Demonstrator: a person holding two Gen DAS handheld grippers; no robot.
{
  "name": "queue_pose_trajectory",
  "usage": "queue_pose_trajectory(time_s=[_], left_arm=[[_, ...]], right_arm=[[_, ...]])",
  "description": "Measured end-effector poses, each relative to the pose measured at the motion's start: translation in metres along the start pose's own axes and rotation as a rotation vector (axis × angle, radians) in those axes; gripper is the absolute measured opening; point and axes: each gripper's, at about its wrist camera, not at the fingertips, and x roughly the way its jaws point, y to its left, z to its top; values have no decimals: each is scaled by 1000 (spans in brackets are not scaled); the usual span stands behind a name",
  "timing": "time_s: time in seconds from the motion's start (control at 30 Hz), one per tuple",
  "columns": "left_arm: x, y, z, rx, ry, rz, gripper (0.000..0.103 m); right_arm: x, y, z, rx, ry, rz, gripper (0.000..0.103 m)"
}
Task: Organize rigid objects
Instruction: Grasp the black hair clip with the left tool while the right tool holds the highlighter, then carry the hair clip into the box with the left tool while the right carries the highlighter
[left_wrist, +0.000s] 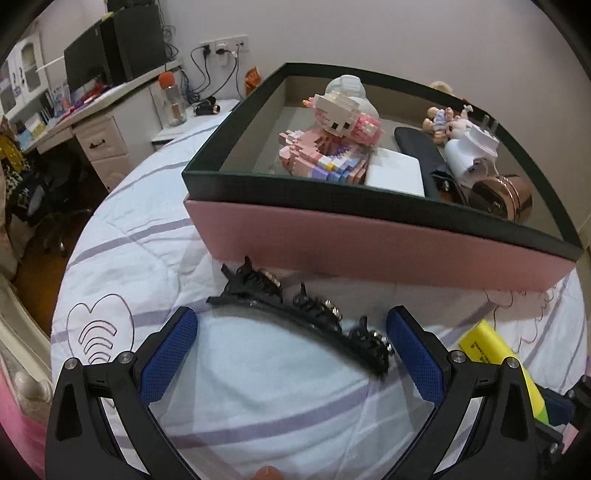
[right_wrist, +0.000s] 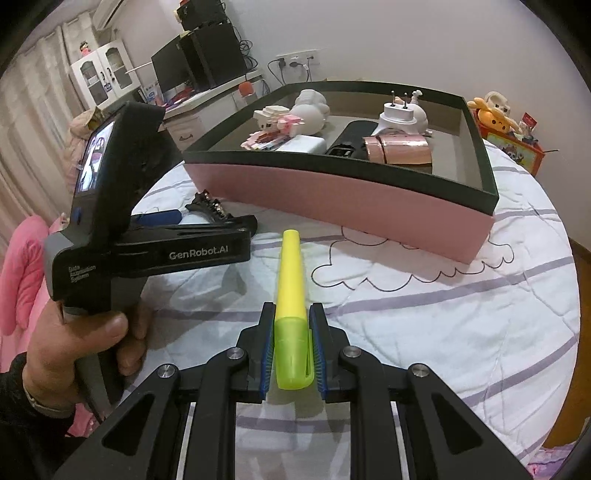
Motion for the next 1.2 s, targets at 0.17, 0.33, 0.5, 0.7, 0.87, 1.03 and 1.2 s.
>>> queue_pose_trajectory(time_s=[0.17, 0.33, 0.5, 0.7, 0.87, 1.03, 1.2], left_arm=[[-10, 6, -5, 39, -37, -1, 61], [-15, 24, -5, 37, -44, -60, 33], [-25, 35, -7, 48, -62, -56, 21], [-44, 44, -14, 52, -90, -59, 19], [-63, 45, -17, 64, -119, -81, 19], [-87, 49, -23, 78, -140, -109, 19], [-113, 50, -25, 100, -153, -146, 19]], right_arm=[[2, 1, 1, 1, -2, 15, 18], [2, 5, 1, 2, -6, 26, 18], [-1, 13, 1, -3, -13, 31, 18], [-5, 22, 3, -18, -20, 30, 18], [-9, 29, 5, -24, -29, 25, 18], [-17, 36, 9, -30, -48, 23, 18], [-29, 43, 18, -33, -82, 20, 18]])
